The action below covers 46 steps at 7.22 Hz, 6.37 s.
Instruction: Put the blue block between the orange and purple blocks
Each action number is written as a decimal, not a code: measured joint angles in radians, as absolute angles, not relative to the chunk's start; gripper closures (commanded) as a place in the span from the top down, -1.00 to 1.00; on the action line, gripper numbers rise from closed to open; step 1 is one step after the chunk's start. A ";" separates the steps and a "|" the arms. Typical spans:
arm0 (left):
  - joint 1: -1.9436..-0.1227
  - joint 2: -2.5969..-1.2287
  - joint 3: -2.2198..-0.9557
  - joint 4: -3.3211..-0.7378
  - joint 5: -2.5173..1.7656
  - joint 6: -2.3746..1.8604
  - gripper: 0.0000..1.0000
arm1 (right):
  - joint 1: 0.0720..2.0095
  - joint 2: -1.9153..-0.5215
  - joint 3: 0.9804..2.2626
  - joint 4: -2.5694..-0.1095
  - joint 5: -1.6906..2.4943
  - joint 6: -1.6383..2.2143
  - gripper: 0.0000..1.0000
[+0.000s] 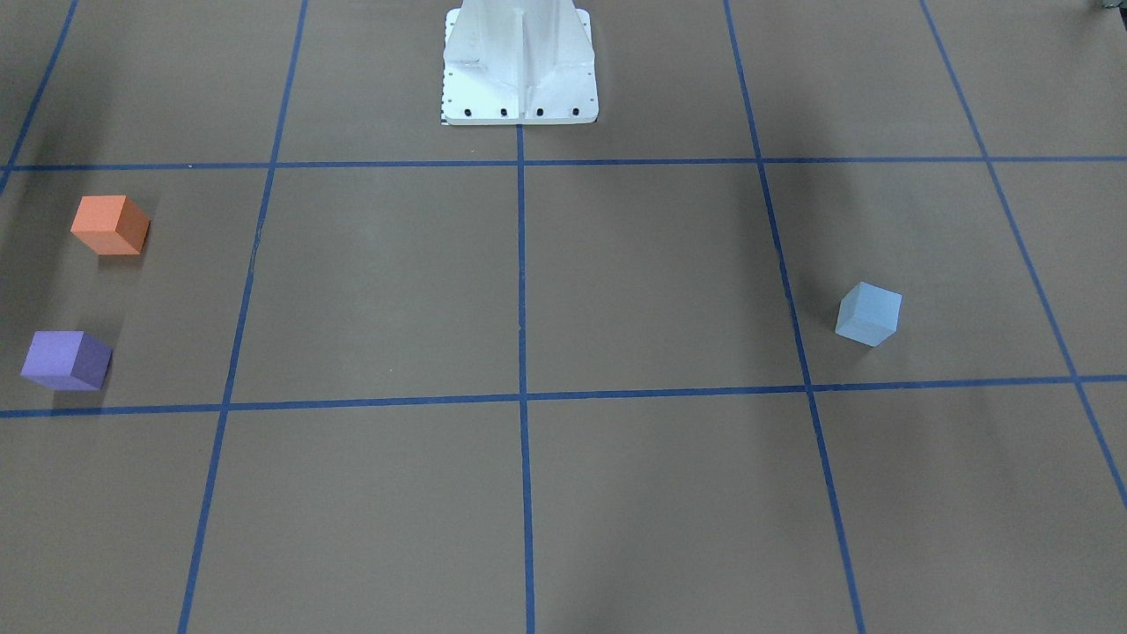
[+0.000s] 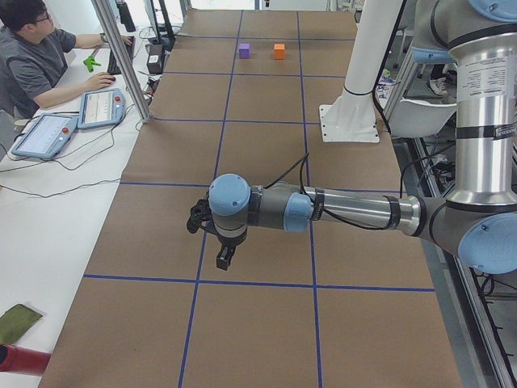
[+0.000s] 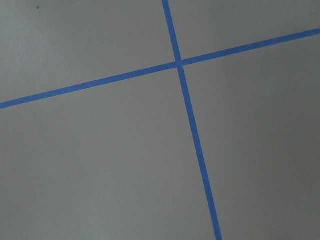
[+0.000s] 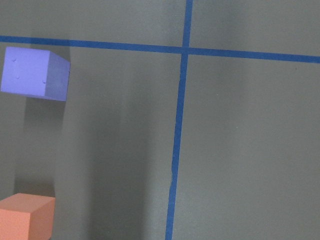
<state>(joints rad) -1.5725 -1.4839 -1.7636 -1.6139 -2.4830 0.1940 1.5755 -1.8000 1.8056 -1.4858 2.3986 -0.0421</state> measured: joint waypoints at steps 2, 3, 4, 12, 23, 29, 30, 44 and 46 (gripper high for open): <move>-1.470 -1.500 -1.758 -1.725 -2.518 0.125 1.00 | 1.575 -1.800 1.805 -1.485 2.399 -0.042 1.00; -1.392 -1.523 -1.759 -1.751 -2.518 0.036 1.00 | 1.574 -1.800 1.805 -1.486 2.399 -0.041 1.00; -1.331 -1.547 -1.758 -1.772 -2.513 -0.048 1.00 | 1.574 -1.800 1.806 -1.486 2.399 -0.041 1.00; -0.963 -1.715 -1.611 -1.998 -2.247 -0.396 1.00 | 1.572 -1.801 1.805 -1.486 2.399 -0.041 1.00; -0.709 -2.088 -1.573 -1.847 -2.093 -1.025 -0.43 | 1.572 -1.801 1.806 -1.484 2.400 -0.041 1.00; -0.489 -2.481 -1.356 -1.704 -1.903 -1.225 1.00 | 1.572 -1.801 1.806 -1.486 2.401 -0.043 1.00; -0.493 -2.484 -1.360 -1.701 -1.901 -1.218 1.00 | 1.572 -1.801 1.806 -1.481 2.401 -0.043 1.00; -1.620 -1.634 -1.642 -1.352 -2.274 0.374 1.00 | 0.579 -1.000 1.906 -1.670 1.886 0.979 1.00; -1.664 -1.587 -1.613 -1.367 -2.277 0.431 1.00 | 0.484 -0.836 1.747 -1.695 1.784 1.052 1.00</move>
